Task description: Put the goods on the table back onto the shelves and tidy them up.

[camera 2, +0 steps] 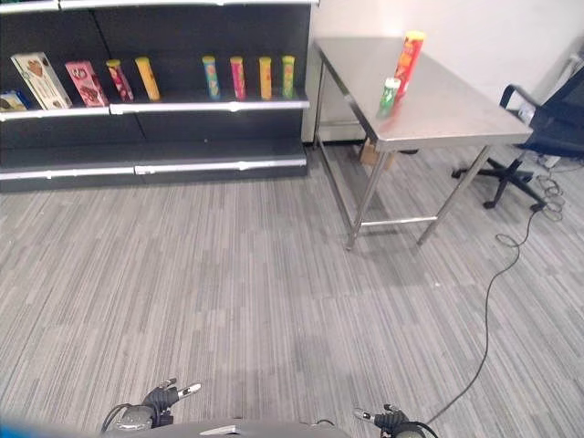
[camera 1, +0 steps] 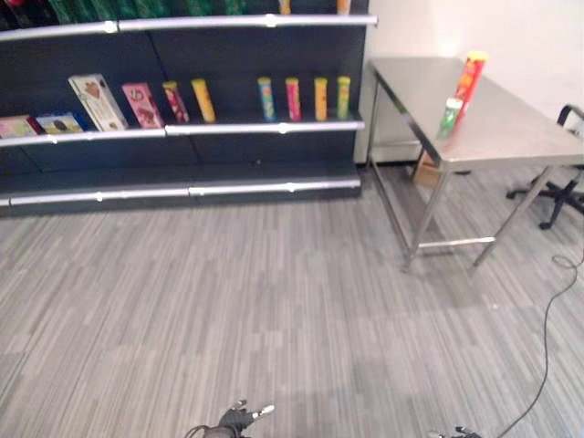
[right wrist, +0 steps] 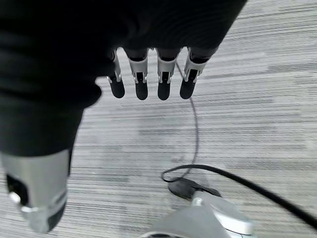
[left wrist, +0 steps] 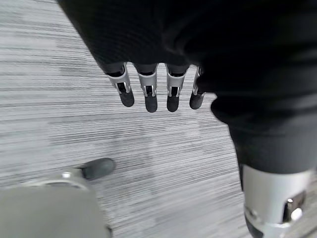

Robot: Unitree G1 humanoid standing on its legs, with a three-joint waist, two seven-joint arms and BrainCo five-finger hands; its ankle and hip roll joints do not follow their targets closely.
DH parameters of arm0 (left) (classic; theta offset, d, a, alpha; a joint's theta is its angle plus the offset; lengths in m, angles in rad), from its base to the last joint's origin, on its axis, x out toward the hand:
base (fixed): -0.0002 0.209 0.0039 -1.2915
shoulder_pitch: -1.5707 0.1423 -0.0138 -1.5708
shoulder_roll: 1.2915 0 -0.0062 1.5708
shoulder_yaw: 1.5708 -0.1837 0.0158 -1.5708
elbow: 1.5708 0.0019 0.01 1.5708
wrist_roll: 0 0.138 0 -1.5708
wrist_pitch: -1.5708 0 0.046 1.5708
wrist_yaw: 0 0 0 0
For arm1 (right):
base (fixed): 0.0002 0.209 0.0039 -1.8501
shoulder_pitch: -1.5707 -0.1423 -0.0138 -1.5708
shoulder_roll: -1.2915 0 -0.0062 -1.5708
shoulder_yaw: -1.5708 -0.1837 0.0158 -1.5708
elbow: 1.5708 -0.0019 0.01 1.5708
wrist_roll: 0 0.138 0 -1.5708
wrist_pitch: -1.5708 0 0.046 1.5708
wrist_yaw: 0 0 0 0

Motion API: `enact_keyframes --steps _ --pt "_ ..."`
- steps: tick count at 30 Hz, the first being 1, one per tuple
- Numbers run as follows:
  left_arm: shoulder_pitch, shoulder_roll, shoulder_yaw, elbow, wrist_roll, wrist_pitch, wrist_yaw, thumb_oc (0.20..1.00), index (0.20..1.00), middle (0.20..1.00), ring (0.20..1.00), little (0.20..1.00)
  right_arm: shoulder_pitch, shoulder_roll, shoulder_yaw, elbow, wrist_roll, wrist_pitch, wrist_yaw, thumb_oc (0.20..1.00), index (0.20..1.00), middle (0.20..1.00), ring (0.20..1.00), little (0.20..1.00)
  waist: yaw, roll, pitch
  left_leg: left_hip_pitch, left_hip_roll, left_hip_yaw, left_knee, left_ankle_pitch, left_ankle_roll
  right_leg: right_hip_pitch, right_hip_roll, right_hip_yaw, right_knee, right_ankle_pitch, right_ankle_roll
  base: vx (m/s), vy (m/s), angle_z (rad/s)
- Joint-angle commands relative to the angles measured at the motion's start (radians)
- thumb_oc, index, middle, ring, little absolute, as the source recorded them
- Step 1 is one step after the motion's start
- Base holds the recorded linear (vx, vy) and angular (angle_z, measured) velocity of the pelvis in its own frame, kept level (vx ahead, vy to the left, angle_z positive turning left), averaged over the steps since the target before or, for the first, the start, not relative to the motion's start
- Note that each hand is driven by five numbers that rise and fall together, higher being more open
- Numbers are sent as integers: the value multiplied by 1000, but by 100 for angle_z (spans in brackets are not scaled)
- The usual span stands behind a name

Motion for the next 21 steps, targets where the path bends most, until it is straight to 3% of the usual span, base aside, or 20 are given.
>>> enact_keyframes --steps 1,9,21 --pt "-64 9 3 74 41 -16 -6 1000 1000 1000 1000 1000 -58 -14 14 37 -27 -11 9 1000 1000 1000 1000 1000 -26 -5 5 51 31 -13 4 -79 -68 -2 -53 -20 11 -72 103 -6 -5 -6" --pt "-69 16 -28 107 120 -13 -11 1000 1000 1000 1000 1000 -68 -25 15 40 -36 -12 10 1000 1000 1000 1000 1000 -34 -1 7 50 34 -14 4 -78 -69 -5 -50 -11 11 -73 101 -3 -2 -1" --pt "-75 26 -2 98 88 -7 5 1000 1000 1000 1000 1000 -70 -34 28 22 -53 -4 13 1000 1000 1000 1000 1000 -29 -4 26 29 47 -17 34 -75 -80 -22 -42 -15 17 -76 92 -4 -52 -2"
